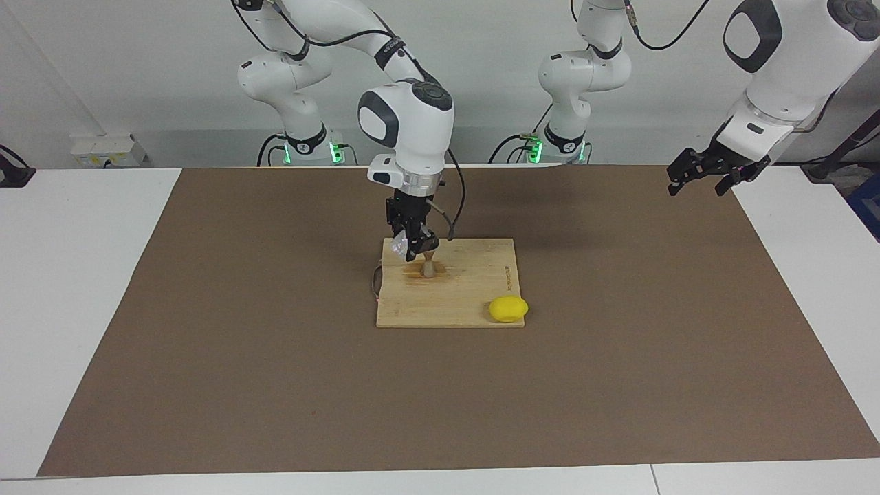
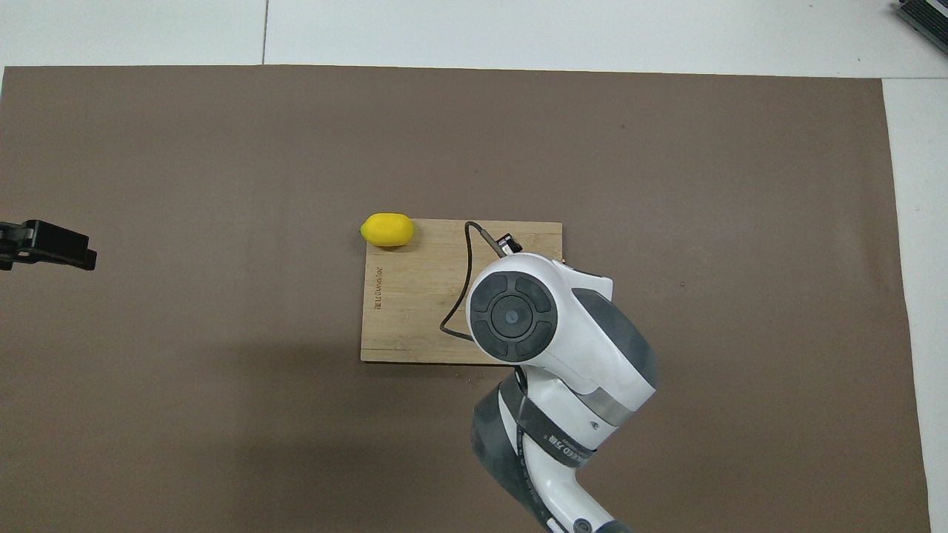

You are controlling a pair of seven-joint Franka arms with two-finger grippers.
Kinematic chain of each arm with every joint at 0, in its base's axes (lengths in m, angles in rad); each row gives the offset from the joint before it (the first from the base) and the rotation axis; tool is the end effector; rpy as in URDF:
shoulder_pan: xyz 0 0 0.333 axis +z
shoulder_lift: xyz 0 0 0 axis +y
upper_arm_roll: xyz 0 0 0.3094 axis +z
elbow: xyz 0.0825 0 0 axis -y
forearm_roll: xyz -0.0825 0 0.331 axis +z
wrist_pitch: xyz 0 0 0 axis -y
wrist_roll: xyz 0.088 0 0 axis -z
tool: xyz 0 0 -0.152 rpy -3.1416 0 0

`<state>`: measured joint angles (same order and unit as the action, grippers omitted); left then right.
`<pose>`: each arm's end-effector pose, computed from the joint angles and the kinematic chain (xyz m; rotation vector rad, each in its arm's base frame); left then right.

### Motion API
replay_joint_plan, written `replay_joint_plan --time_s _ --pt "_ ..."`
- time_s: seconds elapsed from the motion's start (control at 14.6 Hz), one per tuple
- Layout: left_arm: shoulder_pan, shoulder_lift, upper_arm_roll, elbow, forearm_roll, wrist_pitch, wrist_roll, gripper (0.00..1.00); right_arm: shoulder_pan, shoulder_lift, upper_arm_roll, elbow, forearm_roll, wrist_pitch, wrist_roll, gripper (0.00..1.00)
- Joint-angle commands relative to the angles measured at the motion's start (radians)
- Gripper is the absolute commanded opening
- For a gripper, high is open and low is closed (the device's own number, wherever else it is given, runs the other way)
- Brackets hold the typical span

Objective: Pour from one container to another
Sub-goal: 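Tilt the clear glass over the dark cup with the right gripper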

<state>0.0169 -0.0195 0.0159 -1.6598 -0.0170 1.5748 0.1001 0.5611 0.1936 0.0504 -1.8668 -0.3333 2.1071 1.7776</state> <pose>0.4901 0.0136 0.5459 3.1166 -0.1040 -0.1002 0.4823 0.3025 0.3942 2.6771 -1.4671 0.4275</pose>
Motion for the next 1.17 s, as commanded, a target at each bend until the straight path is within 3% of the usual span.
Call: replay_joint_plan --time_s 0.0,1.1 --pt "-0.017 -0.016 0.006 -0.005 0.015 0.004 -0.023 1.00 -0.003 -0.022 0.006 -0.022 -0.012 0.005 0.034 0.00" --pt "-0.017 -0.017 -0.017 -0.005 0.014 0.004 -0.051 1.00 -0.047 0.000 0.006 0.018 0.220 -0.001 -0.004 0.00"
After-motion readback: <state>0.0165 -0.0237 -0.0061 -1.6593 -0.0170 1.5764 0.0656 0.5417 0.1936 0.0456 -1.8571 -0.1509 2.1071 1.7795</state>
